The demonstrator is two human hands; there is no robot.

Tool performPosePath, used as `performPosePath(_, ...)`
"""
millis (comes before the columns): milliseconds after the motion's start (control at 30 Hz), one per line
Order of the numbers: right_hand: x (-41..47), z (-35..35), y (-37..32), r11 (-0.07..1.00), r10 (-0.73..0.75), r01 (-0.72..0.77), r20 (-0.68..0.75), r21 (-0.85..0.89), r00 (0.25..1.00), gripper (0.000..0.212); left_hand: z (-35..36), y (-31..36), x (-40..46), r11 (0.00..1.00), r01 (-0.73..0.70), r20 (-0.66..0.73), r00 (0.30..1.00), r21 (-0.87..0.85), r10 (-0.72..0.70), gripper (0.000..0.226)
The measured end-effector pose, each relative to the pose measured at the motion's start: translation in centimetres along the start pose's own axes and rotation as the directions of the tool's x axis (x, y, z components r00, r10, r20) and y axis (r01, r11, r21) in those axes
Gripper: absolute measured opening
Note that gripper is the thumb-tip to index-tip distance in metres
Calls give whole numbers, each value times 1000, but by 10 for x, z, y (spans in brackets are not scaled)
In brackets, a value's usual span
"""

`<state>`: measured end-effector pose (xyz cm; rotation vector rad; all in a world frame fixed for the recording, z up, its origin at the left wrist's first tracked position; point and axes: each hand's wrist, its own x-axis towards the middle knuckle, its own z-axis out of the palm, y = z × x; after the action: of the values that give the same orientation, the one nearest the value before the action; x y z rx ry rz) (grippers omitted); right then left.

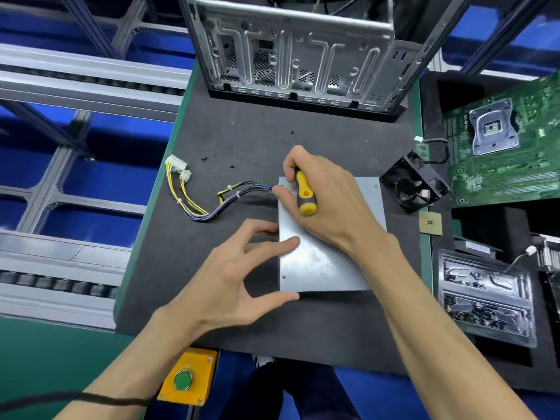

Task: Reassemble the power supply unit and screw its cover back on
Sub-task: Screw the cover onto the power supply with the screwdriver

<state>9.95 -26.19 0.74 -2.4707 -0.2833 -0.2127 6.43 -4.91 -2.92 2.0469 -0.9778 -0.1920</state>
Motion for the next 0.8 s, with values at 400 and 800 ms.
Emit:
performPosePath(400,4,-3,-1,999,-28,28,16,18,999,27,1,-5,3,998,5,1,1000,-62,-5,64)
performPosePath(800,-2,-2,-4,1000,6,-5,-50,31,999,27,-21,-12,-25,968,249,-124,960,-24,-250,68)
